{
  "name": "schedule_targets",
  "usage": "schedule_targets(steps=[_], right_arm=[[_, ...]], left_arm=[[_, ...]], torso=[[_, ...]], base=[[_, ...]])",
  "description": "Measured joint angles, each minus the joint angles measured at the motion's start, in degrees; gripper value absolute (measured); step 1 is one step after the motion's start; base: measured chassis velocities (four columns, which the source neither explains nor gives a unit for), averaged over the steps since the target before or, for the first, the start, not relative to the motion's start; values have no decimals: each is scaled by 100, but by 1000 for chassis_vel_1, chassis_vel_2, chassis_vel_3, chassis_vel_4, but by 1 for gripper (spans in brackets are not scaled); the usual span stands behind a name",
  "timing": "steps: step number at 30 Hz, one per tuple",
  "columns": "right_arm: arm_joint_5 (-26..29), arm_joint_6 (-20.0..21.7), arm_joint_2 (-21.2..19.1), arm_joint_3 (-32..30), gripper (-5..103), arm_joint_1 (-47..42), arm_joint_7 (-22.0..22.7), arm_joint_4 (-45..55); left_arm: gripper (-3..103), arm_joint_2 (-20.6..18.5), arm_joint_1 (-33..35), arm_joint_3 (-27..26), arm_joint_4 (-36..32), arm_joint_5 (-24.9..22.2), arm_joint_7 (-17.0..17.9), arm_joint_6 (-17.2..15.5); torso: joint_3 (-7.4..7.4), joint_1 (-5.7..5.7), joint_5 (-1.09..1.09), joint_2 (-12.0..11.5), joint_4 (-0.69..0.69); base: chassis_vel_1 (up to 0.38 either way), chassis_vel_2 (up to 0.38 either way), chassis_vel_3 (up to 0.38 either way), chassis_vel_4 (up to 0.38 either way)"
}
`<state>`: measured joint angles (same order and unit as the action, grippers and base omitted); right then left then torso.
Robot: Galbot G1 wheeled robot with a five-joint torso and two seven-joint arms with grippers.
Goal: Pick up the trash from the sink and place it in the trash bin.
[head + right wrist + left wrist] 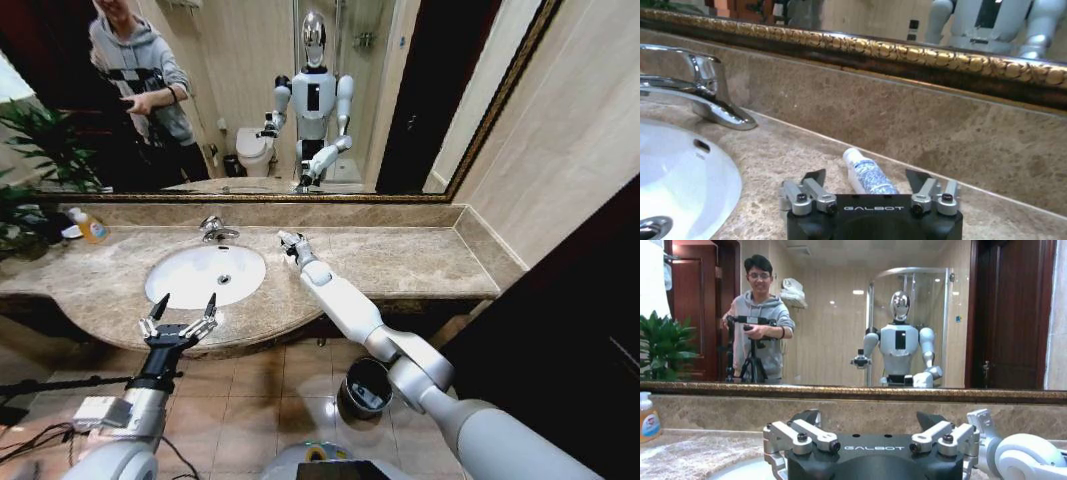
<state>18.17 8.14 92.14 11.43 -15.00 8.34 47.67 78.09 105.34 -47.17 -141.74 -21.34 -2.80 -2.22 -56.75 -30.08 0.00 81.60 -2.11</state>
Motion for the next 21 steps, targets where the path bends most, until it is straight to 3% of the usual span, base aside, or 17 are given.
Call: schedule_targets(steps=[1,2,8,13,14,16,17,20,21], right_arm=[[39,12,0,1,82,16,-41,-51],[70,15,0,-5,93,35,-74,-110],[118,-25,0,-102,102,122,-259,-393],[151,-101,0,-140,93,157,-337,-475],[159,-103,0,-140,85,157,-346,-475],[163,-104,0,-140,85,157,-348,-475],[165,-104,0,-144,78,157,-352,-473],[168,-104,0,-145,78,143,-358,-468],[168,-104,0,-146,70,131,-359,-462]], left_arm=[[100,0,0,0,0,0,0,0],[100,0,0,0,0,0,0,0],[100,0,0,0,0,0,0,0],[100,0,0,0,0,0,0,0],[100,0,0,0,0,0,0,0],[100,0,0,0,0,0,0,0],[100,0,0,0,0,0,0,0],[100,0,0,0,0,0,0,0],[100,0,0,0,0,0,0,0]], torso=[[0,0,0,0,0],[0,0,0,0,0],[0,0,0,0,0],[0,0,0,0,0],[0,0,0,0,0],[0,0,0,0,0],[0,0,0,0,0],[0,0,0,0,0],[0,0,0,0,0]], base=[[0,0,0,0],[0,0,0,0],[0,0,0,0],[0,0,0,0],[0,0,0,0],[0,0,0,0],[0,0,0,0],[0,0,0,0],[0,0,0,0]])
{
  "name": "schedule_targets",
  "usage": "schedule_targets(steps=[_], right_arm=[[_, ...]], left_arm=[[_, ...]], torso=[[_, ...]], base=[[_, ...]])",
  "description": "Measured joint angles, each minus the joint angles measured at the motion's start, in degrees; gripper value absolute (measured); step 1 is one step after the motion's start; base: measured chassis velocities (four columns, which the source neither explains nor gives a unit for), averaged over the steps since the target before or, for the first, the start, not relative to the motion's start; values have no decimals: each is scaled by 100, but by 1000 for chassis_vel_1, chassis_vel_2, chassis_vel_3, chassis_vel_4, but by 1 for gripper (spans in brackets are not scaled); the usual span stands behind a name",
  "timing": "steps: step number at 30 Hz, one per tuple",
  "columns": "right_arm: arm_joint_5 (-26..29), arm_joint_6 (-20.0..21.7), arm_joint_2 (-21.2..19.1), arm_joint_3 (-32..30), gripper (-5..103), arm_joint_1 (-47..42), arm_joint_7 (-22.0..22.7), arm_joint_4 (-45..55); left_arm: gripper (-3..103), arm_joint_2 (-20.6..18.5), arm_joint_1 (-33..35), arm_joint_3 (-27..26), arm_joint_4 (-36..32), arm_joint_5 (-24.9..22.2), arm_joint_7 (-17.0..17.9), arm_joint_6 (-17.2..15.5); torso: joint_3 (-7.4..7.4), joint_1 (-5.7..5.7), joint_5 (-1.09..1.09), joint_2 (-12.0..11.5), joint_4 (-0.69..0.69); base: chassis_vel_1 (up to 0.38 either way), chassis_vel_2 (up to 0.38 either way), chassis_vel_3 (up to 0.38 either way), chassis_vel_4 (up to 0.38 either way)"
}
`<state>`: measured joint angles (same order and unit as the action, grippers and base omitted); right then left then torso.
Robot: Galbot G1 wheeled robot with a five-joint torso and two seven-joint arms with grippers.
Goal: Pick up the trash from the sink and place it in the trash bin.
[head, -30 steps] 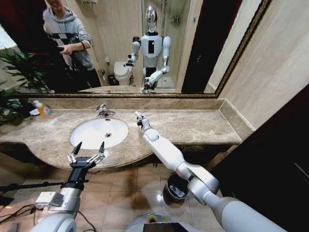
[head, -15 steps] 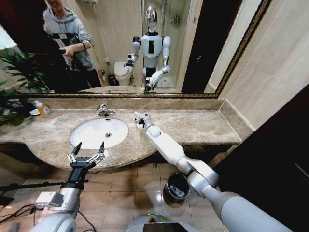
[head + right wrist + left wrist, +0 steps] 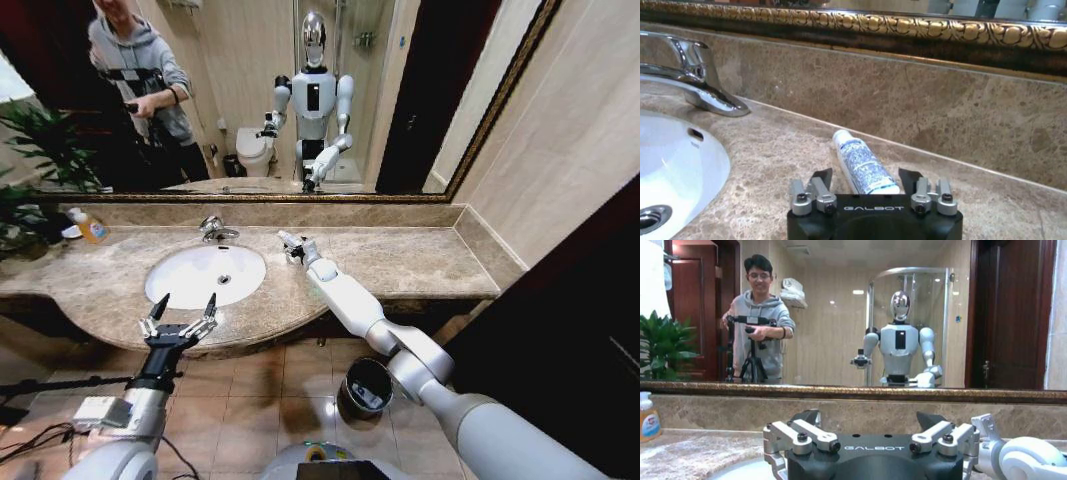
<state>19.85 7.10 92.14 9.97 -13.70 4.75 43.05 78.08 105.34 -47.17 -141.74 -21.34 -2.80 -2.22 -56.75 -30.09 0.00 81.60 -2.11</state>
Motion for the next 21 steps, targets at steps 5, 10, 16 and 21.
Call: schedule_targets(steps=[5,10,16,21], right_arm=[[-1,1,0,0,61,-42,0,69],[-7,30,0,8,46,-93,8,185],[-8,81,0,13,31,-170,20,333],[-9,101,-2,18,24,-227,32,412]], left_arm=[[100,0,0,0,0,0,0,0],[100,0,0,0,0,0,0,0],[100,0,0,0,0,0,0,0],[100,0,0,0,0,0,0,0]], torso=[[0,0,0,0,0],[0,0,0,0,0],[0,0,0,0,0],[0,0,0,0,0]], base=[[0,0,0,0],[0,0,0,0],[0,0,0,0],[0,0,0,0]])
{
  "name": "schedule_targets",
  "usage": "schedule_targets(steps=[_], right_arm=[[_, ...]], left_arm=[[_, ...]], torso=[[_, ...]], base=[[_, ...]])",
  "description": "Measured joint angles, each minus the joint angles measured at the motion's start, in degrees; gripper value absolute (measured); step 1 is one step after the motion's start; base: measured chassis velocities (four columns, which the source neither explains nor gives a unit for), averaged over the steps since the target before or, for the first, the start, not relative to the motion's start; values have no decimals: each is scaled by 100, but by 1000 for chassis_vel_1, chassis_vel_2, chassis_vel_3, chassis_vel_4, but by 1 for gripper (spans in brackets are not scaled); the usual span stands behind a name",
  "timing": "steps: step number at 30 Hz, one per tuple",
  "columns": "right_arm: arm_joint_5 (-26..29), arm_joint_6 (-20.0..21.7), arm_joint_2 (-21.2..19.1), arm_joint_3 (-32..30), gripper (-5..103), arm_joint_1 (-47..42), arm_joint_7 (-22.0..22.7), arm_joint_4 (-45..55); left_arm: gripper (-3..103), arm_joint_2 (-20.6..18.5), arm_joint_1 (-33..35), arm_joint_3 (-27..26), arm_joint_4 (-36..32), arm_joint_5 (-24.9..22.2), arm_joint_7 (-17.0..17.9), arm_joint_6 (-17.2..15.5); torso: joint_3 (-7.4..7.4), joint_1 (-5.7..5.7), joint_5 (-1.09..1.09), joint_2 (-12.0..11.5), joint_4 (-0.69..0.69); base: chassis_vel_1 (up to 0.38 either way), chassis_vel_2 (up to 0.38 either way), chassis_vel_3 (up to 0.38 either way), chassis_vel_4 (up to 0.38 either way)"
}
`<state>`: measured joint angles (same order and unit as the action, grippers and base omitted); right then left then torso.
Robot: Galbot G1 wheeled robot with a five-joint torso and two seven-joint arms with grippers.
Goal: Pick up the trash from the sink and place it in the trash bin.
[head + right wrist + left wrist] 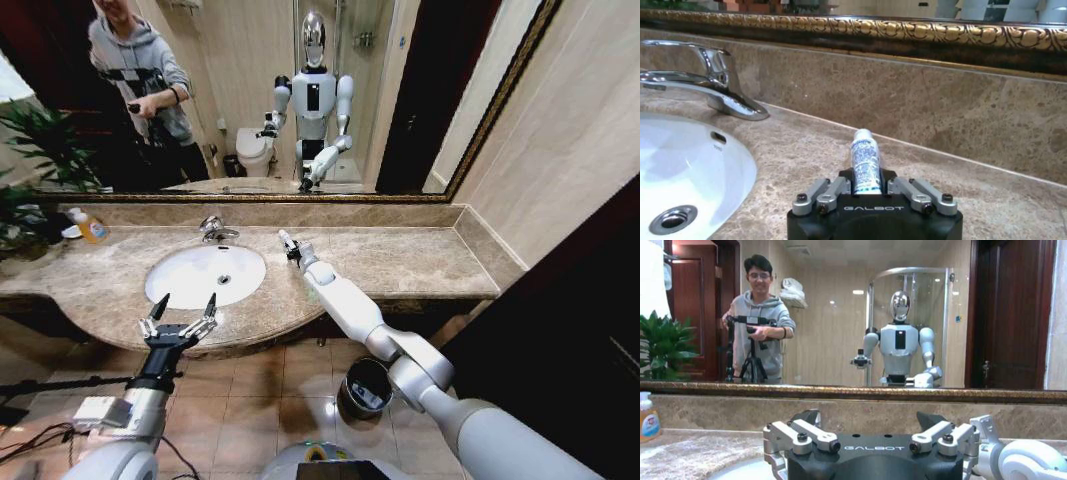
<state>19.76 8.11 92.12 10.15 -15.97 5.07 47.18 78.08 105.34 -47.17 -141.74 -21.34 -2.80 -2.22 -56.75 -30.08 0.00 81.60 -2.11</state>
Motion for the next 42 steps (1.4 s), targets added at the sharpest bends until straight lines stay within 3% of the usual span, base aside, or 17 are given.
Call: schedule_targets(steps=[5,10,16,21,26,28,35,37,42], right_arm=[[64,106,-112,-20,24,-123,66,335],[28,254,-478,-300,23,-511,121,1211],[-50,354,-1289,-793,23,-1337,242,2637],[-63,396,-2314,-1551,23,-2308,244,4103],[118,439,-2777,-2226,23,-3223,221,5041],[283,396,-3017,-2613,23,-3964,227,5705],[284,215,-3042,-3440,23,-5199,139,6590],[123,-20,-2900,-3915,23,-6037,-45,6841],[-110,-532,-2591,-4509,23,-7096,-265,7095]], left_arm=[[100,0,0,0,0,0,0,0],[100,0,0,0,0,0,0,0],[100,0,0,0,0,0,1,0],[100,-1,1,0,0,0,0,0],[100,0,0,0,0,0,0,0],[100,0,0,0,0,0,1,0],[100,0,0,1,0,0,0,0],[100,1,0,-1,0,0,1,0],[100,1,0,0,0,0,0,0]], torso=[[0,0,0,0,-1],[1,0,0,0,-1],[0,1,2,1,-1],[0,0,2,1,1],[1,1,-1,1,2],[1,1,5,1,1],[1,1,1,1,-1],[0,0,4,1,0],[1,1,2,2,1]], base=[[0,0,0,0],[0,0,0,0],[0,0,0,0],[0,0,0,0],[0,0,0,0],[0,0,0,0],[0,0,0,0],[0,0,0,0],[0,0,0,0]])
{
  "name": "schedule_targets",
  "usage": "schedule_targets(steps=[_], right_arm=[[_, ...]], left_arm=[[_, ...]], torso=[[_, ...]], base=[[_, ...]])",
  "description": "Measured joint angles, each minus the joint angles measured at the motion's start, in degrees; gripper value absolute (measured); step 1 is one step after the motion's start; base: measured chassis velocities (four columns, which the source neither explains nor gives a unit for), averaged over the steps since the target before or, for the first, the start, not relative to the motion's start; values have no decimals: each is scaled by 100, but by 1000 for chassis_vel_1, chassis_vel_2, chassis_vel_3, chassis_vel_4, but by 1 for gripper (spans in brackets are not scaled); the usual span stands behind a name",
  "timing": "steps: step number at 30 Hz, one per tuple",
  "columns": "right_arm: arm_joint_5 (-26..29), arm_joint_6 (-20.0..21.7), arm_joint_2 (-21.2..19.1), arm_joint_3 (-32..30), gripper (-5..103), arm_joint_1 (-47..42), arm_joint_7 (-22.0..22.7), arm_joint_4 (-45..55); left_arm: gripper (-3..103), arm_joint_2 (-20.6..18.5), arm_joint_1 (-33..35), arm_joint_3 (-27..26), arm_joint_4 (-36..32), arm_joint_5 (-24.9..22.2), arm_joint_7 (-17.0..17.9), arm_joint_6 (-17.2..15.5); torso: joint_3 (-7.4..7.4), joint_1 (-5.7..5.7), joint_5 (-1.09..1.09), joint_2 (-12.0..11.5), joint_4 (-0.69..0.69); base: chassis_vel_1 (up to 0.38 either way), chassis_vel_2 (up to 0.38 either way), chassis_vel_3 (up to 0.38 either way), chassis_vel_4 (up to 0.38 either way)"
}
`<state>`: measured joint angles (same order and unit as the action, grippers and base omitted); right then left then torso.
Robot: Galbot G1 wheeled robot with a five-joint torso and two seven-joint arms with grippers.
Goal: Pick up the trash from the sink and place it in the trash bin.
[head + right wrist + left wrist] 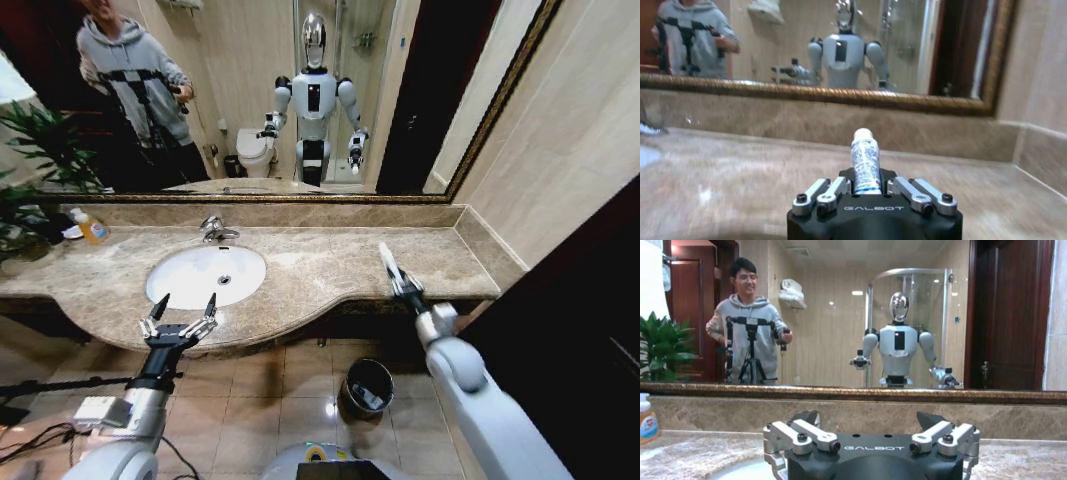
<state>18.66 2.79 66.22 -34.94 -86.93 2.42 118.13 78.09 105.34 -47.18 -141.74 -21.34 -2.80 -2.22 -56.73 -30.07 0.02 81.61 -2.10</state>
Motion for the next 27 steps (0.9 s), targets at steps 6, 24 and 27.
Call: schedule_targets(steps=[6,24,27], right_arm=[[-363,-869,623,-322,23,-1308,-251,81],[-1355,-994,964,387,23,-1536,-670,-2021],[-1495,-502,953,501,23,-1143,-908,-2545]], left_arm=[[100,-1,0,0,0,0,0,0],[100,0,0,0,0,0,0,0],[100,0,0,0,0,0,0,0]], torso=[[-1,0,-1,-1,0],[-1,-1,-1,-1,-1],[-2,-1,-1,-2,0]], base=[[0,0,0,0],[0,0,0,0],[0,0,0,0]])
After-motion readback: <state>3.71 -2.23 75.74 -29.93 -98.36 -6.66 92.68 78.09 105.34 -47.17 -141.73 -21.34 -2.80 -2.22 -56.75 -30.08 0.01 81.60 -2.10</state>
